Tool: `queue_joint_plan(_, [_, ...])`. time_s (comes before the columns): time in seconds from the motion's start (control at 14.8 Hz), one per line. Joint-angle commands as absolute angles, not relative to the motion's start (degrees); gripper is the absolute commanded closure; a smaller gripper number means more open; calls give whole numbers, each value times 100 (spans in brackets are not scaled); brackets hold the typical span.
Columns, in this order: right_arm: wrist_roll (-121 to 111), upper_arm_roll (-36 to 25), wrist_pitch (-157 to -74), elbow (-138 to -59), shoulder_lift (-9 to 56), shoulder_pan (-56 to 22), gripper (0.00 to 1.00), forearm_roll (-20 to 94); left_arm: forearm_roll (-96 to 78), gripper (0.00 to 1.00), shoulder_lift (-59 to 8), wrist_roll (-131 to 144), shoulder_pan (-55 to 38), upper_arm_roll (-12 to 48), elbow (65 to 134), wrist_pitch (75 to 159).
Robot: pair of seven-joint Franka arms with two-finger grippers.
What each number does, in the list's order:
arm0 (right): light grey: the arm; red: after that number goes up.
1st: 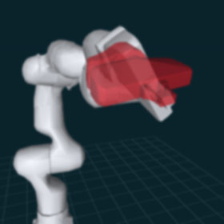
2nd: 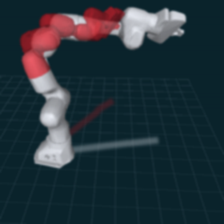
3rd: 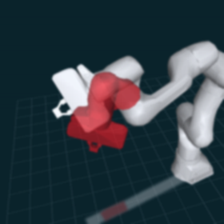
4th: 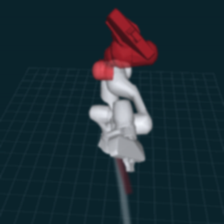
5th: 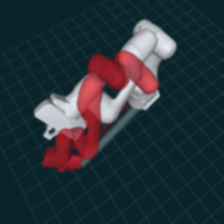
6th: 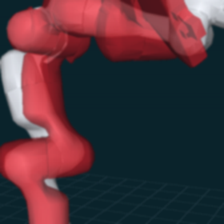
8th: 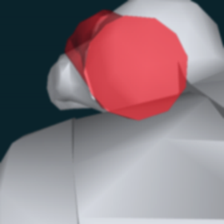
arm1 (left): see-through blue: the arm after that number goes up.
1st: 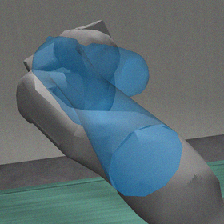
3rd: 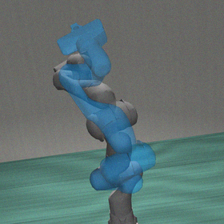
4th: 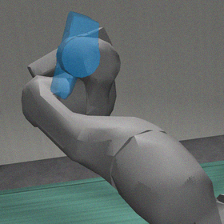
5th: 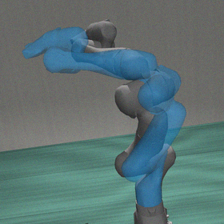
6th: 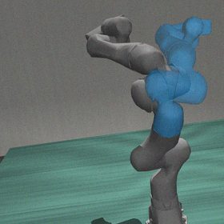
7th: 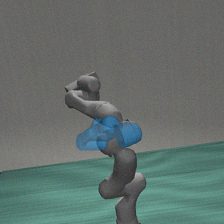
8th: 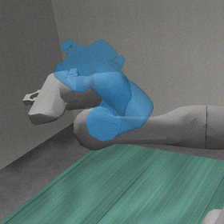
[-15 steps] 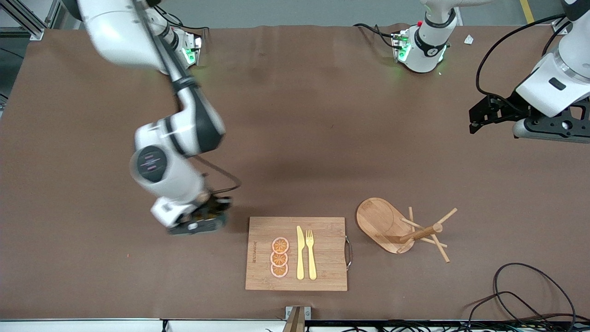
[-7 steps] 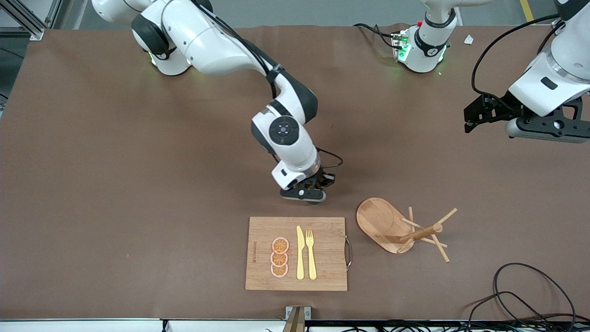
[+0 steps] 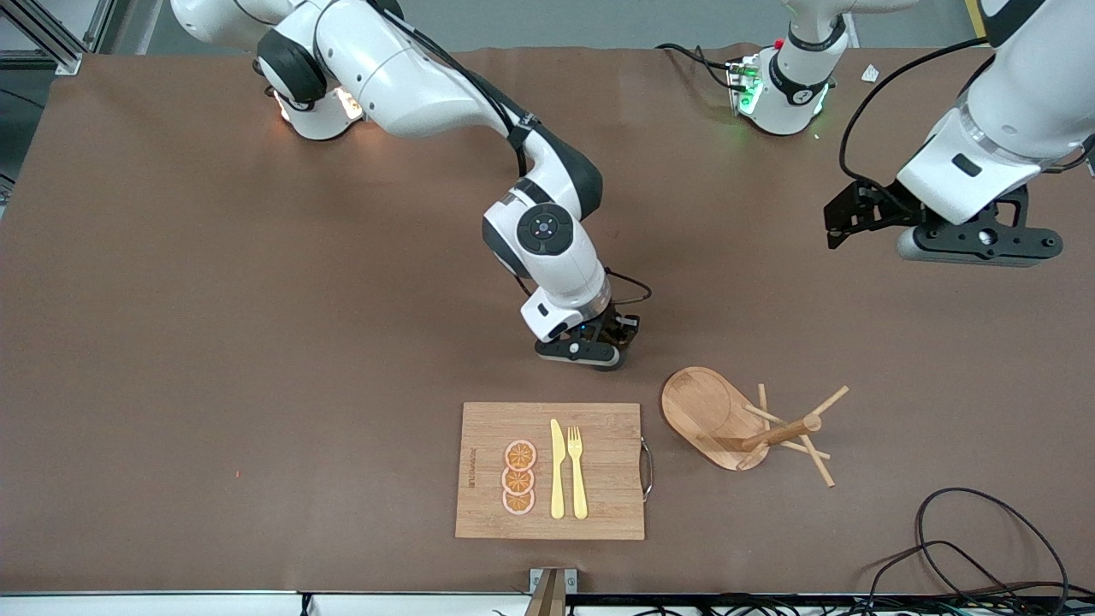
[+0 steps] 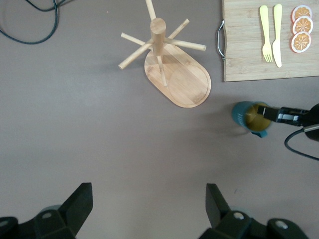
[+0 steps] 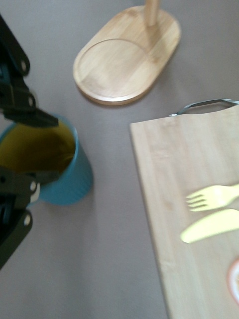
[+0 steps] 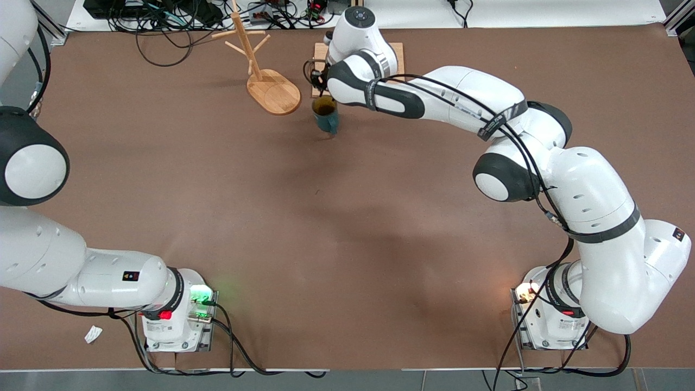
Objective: Pass cup and hang on rack
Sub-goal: 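Carry the teal mug with the right gripper while the left gripper approaches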
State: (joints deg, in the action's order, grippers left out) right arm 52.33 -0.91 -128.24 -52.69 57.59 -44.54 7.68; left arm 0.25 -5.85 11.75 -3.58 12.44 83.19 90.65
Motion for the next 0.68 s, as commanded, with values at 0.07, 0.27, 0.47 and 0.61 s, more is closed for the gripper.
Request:
queue_joint_plan(0.07, [5090,-88,-11973,-5300,5239,-3756,0,659,-18,0,-825,1598,-614,1239,8244,9079])
queue_joint_plan(0.27, [3713,-97,-10956,-5309,4582,-2982,0,712,88,0,-1150,2545,-1097,1230,8244,9465])
queue_joint_plan(0.47, [3490,-158,-10126,-5465,3992,-2200,0,615,359,0,-1467,3575,-1589,1239,8253,9904])
queue_joint_plan(0.61, [2982,-167,-10142,-5790,3649,-1803,0,345,815,0,-1643,4189,-2090,1239,8305,10089])
